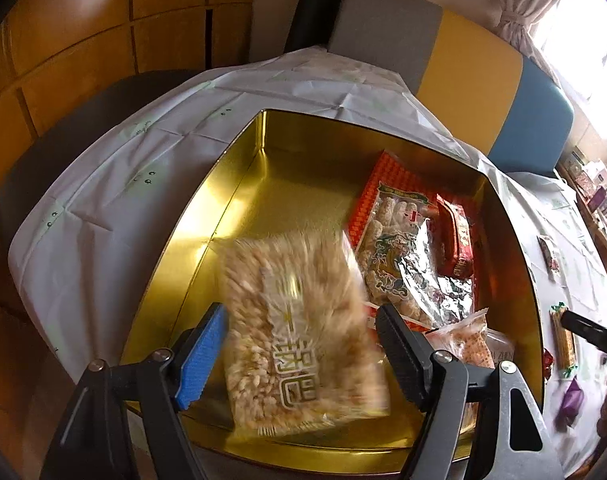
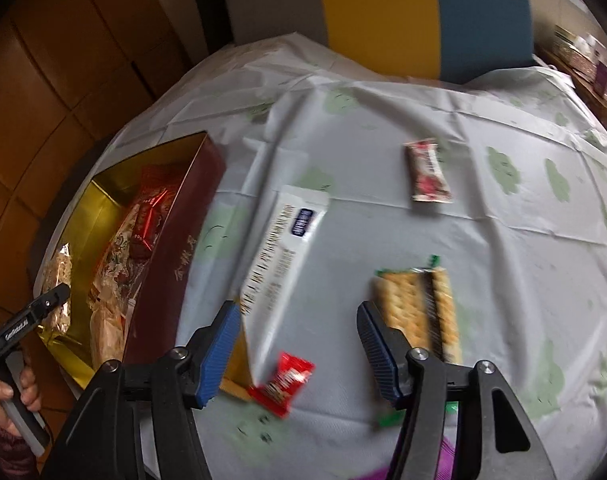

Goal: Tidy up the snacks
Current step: 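Carry the puffed-rice bag into the gold tray and open the left tool, then grasp the white stick-shaped packet with the right tool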

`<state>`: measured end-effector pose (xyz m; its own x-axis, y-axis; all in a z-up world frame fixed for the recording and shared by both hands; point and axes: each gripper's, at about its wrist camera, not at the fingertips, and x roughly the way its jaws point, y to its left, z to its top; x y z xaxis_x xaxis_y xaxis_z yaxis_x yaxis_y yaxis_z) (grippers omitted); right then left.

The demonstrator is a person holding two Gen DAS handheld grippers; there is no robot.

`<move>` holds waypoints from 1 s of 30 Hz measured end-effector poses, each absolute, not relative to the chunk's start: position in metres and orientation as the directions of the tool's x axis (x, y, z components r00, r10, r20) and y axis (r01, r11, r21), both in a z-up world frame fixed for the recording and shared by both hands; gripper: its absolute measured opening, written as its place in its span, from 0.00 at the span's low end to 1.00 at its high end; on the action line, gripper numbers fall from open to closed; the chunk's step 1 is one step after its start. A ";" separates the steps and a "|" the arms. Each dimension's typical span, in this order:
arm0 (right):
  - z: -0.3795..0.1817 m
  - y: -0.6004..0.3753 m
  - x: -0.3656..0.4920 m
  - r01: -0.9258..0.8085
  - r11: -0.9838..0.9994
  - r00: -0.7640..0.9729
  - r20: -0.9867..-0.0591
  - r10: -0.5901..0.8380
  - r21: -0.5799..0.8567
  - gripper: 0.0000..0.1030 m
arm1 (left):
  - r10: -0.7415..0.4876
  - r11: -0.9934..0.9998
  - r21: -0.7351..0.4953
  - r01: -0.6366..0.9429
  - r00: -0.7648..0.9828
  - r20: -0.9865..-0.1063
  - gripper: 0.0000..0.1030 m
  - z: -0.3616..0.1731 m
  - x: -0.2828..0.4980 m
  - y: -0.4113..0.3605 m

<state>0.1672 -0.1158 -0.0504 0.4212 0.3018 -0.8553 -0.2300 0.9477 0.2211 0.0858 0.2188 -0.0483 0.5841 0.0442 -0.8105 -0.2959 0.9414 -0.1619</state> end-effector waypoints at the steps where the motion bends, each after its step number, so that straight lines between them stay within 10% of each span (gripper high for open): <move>1: -0.053 -0.111 0.171 -0.235 0.947 0.412 -0.860 0.300 0.217 0.60 | 0.045 0.941 -0.163 -0.295 0.587 -0.808 0.74 -0.048 0.086 0.219; 13: -0.086 -0.077 0.189 -0.252 0.949 0.342 -0.900 0.272 0.190 0.60 | 0.085 0.945 -0.141 -0.294 0.640 -0.764 0.74 -0.033 0.077 0.209; 18: -0.087 -0.075 0.186 -0.261 0.957 0.386 -0.894 0.227 0.130 0.35 | 0.068 0.960 -0.139 -0.245 0.682 -0.728 0.74 -0.018 0.068 0.192; 30: -0.086 -0.085 0.188 -0.263 0.951 0.392 -0.883 0.259 0.162 0.25 | -0.032 0.991 -0.115 -0.068 0.712 -0.701 0.73 -0.006 0.050 0.125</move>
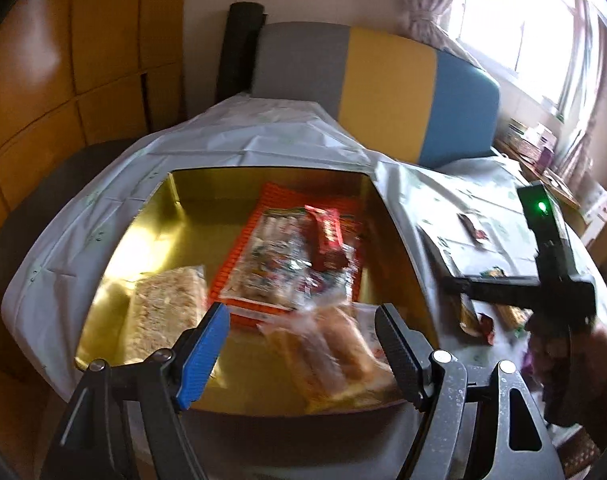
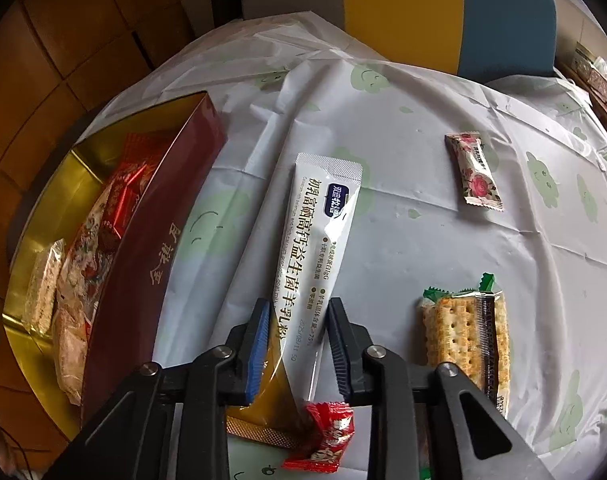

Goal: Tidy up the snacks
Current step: 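Grasp the white stick-shaped packet with the right tool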

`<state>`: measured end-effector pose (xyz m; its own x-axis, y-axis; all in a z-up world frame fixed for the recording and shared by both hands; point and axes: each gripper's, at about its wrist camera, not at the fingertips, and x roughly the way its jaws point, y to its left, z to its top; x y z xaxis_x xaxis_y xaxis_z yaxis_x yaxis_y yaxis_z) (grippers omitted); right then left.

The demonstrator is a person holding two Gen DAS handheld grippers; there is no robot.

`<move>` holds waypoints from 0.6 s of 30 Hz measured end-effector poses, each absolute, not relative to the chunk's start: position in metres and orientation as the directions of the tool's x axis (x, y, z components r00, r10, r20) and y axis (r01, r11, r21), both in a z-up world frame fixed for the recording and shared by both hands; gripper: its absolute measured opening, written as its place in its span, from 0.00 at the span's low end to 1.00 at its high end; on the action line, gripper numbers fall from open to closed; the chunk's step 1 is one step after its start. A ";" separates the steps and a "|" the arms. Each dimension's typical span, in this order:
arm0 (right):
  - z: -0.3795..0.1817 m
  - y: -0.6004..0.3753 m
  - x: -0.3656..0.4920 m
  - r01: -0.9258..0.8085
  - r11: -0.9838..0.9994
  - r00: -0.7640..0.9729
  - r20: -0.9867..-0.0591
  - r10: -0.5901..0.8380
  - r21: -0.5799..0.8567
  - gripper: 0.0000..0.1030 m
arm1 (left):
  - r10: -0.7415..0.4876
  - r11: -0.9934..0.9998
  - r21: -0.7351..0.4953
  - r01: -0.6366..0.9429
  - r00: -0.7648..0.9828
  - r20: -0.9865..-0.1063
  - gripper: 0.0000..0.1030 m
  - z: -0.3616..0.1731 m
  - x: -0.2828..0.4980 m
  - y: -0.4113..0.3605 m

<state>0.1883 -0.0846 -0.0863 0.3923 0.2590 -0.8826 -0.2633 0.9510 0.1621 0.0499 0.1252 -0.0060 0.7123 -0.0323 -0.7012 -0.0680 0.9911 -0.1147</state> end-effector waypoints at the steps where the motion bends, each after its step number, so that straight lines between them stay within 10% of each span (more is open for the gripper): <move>1: -0.086 -0.087 0.189 -0.257 0.950 0.394 -0.879 0.269 0.176 0.24 | -0.037 0.991 -0.115 -0.062 0.711 -0.702 0.73 -0.006 0.048 0.121; 18: -0.023 -0.074 0.165 -0.324 0.918 0.492 -0.788 0.370 0.229 0.20 | 0.011 0.983 -0.127 -0.136 0.723 -0.691 0.73 -0.003 0.029 0.129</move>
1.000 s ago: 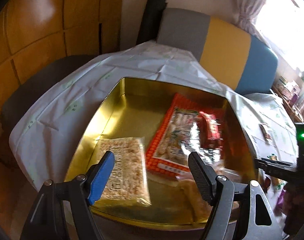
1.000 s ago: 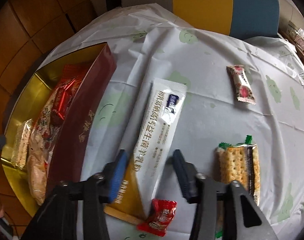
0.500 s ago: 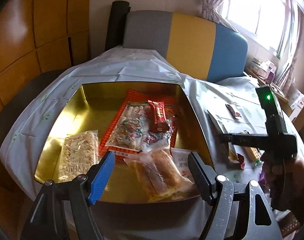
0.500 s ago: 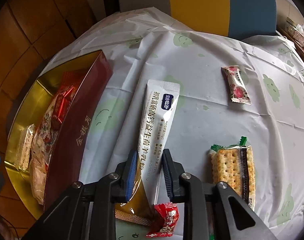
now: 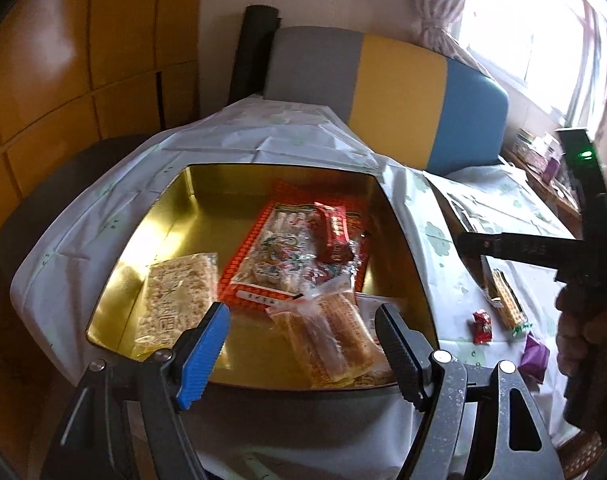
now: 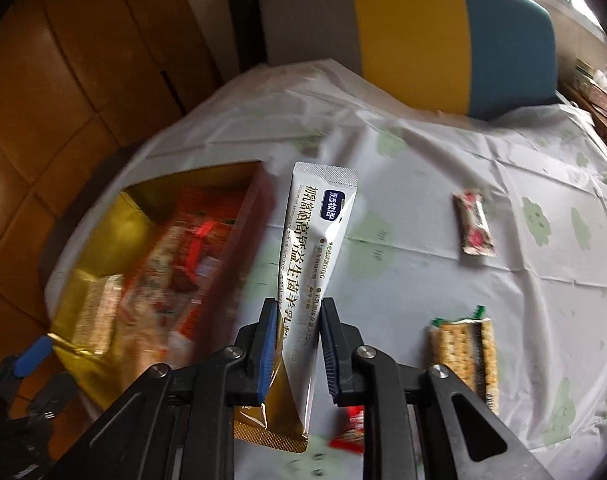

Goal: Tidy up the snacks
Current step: 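Grasp the white stick-shaped packet with the right tool, then carry the white packet into the gold tray and open the right tool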

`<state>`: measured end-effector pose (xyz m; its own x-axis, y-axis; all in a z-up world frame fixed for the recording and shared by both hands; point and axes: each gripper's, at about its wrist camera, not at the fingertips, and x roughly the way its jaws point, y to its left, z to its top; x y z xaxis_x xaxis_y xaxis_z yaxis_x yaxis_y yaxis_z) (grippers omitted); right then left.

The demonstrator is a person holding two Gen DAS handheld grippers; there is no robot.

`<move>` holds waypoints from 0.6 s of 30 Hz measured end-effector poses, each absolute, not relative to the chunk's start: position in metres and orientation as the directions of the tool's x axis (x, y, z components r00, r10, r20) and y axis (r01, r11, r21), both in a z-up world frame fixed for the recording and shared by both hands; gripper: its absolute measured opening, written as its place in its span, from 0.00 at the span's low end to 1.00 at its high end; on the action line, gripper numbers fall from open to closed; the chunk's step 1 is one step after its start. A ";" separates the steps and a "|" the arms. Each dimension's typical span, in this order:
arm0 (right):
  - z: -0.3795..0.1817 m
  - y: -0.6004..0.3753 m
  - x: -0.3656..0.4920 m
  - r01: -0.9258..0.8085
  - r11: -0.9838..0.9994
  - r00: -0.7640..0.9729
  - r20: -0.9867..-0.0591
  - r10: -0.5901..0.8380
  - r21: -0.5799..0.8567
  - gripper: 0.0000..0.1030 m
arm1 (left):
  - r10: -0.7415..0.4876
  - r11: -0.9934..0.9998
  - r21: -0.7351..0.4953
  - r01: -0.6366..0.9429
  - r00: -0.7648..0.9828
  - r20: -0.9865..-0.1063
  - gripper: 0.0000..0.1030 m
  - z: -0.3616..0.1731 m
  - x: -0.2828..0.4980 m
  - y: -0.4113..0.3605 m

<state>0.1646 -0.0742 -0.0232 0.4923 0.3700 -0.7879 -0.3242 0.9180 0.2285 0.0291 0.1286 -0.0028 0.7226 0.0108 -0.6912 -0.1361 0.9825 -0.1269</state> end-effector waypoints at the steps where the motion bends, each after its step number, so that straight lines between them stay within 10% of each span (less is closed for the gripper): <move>1: -0.018 -0.069 0.162 -0.344 0.909 0.490 -0.780 0.389 0.237 0.20 | 0.017 0.980 -0.133 -0.149 0.725 -0.689 0.73 -0.002 0.028 0.132; 18: -0.019 0.028 0.147 -0.517 0.804 0.348 -0.786 0.511 0.294 0.37 | 0.049 0.964 -0.160 -0.214 0.728 -0.684 0.73 -0.004 0.025 0.153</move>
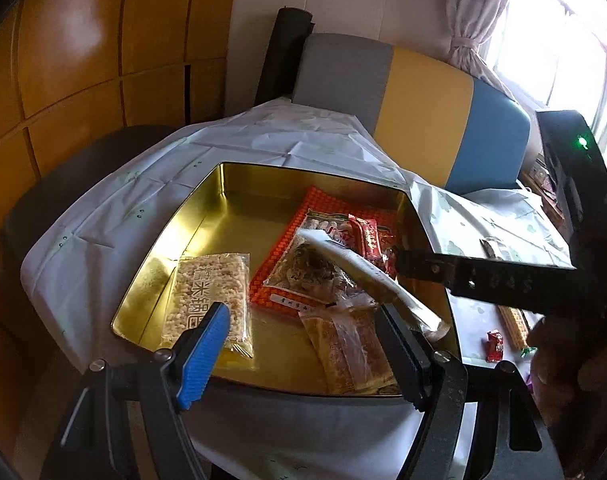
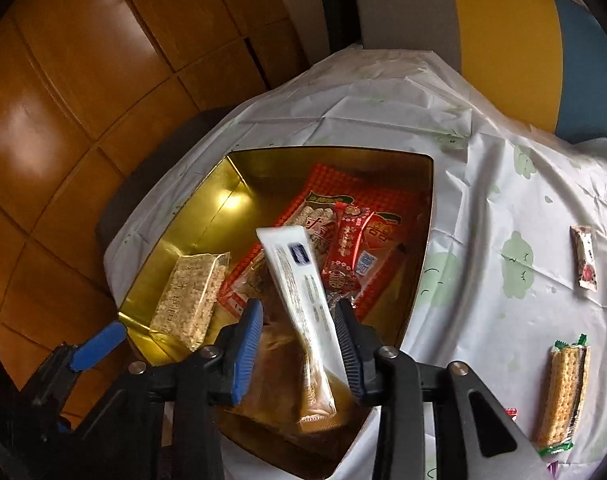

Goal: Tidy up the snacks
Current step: 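Carry the white packet into the gold tray and open the right tool, then grasp the purple packet on the table with the right tool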

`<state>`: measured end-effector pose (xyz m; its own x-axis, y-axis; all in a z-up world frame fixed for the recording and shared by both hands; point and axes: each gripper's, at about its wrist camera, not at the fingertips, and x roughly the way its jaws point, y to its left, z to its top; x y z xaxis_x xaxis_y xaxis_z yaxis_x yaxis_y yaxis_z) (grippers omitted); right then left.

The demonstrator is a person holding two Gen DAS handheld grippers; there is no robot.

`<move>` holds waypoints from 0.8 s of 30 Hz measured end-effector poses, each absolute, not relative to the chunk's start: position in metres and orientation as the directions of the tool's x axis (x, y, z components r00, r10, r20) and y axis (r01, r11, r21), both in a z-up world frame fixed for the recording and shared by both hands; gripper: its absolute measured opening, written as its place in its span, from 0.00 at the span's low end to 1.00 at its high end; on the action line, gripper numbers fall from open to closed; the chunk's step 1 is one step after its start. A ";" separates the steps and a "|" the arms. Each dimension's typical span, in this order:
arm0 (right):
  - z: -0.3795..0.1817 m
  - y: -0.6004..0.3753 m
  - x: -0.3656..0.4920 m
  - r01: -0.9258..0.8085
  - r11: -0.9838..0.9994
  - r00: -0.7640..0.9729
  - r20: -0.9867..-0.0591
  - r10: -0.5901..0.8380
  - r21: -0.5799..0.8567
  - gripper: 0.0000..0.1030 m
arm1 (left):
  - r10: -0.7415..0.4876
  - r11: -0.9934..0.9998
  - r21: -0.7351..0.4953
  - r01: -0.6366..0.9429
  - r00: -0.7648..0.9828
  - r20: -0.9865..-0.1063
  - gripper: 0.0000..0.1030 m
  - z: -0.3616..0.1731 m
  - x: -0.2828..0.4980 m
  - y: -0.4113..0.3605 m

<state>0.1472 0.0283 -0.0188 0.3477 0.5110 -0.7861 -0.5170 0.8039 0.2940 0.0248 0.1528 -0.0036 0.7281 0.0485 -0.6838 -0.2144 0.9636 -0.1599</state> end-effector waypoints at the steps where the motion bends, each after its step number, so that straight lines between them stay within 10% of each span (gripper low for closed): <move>1: -0.020 0.028 0.146 -0.518 0.804 0.348 -0.787 0.509 0.291 0.37 | 0.049 0.964 -0.159 -0.215 0.727 -0.685 0.73 -0.004 0.026 0.153; 24: -0.024 -0.119 0.087 -0.312 0.930 0.490 -0.805 0.335 0.196 0.37 | 0.018 0.984 -0.119 -0.136 0.729 -0.685 0.73 0.000 0.025 0.124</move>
